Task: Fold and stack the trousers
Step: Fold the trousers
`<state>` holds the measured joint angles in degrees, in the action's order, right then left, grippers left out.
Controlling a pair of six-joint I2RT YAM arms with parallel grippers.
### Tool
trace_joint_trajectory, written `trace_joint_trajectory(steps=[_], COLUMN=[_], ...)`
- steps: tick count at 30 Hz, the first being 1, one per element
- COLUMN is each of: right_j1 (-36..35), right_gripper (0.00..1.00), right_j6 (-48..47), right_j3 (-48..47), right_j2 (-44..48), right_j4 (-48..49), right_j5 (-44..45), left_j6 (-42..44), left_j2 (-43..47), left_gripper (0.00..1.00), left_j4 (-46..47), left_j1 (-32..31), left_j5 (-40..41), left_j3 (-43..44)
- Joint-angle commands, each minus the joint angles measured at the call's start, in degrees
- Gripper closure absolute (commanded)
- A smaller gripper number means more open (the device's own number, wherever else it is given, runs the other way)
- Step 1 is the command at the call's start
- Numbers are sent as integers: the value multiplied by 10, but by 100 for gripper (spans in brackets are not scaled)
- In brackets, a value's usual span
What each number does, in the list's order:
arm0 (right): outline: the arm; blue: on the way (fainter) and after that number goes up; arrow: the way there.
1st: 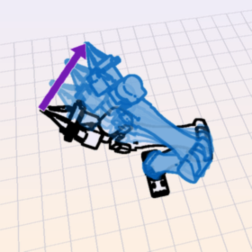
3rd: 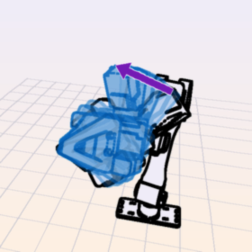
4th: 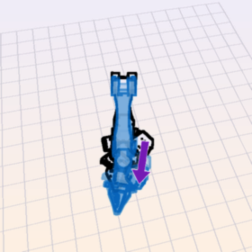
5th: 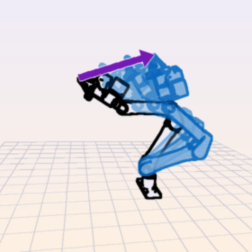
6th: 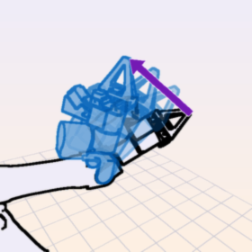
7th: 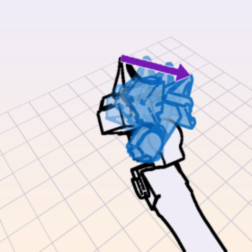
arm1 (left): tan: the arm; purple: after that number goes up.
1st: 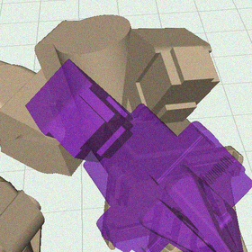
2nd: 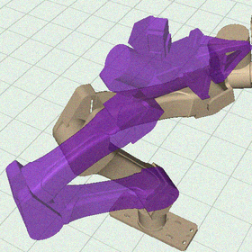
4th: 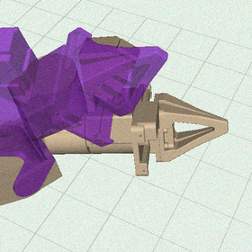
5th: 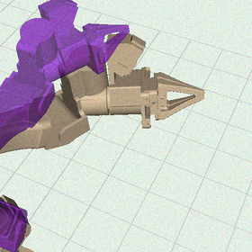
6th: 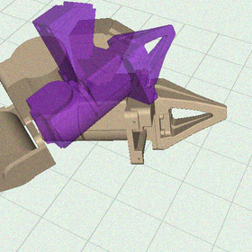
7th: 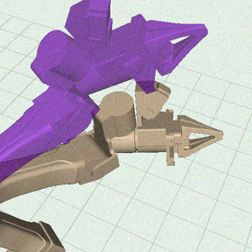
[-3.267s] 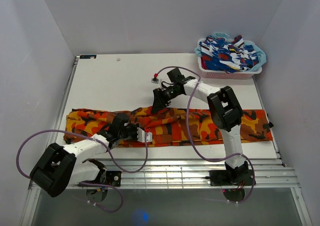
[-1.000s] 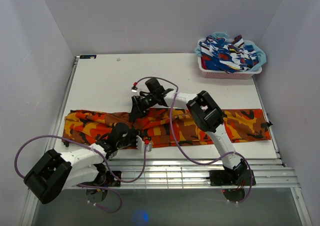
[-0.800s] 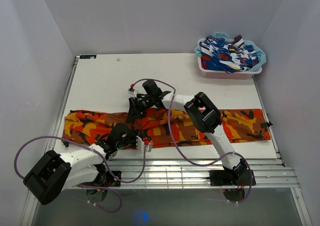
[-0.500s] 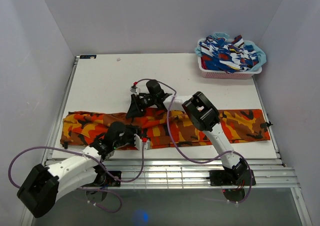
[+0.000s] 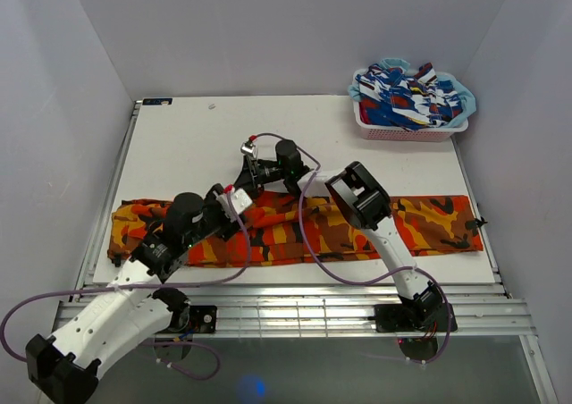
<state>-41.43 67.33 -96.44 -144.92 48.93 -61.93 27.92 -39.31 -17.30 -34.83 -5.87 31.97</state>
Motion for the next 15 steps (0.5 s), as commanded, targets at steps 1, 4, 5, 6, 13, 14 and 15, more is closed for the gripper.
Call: trace_joint_trajectory(steps=[1, 4, 5, 6, 13, 14, 15], right_j1=[-5, 13, 27, 35, 93, 98, 99], right_gripper=[21, 18, 18, 18, 20, 21, 22], right_j6=[52, 34, 18, -24, -389, -463, -530], right_j3=[34, 70, 71, 69, -28, -39, -46], right_j2=[20, 62, 71, 80, 161, 175, 192], right_j4=[107, 101, 83, 64, -322, -472, -538], right_j5=[-25, -28, -28, -28, -6, 26, 42], left_j6=[-174, -221, -230, -240, -241, -241, -229], left_j2=[-44, -99, -126, -141, -367, -394, -416], left_gripper=[29, 28, 28, 27, 57, 58, 59], left_j4=[-82, -104, -115, -121, -252, -270, -283], left_j1=[48, 129, 177, 201, 282, 280, 276], left_j5=[18, -50, -72, -91, -248, -252, -252], left_j3=[69, 121, 137, 153, 305, 319, 340])
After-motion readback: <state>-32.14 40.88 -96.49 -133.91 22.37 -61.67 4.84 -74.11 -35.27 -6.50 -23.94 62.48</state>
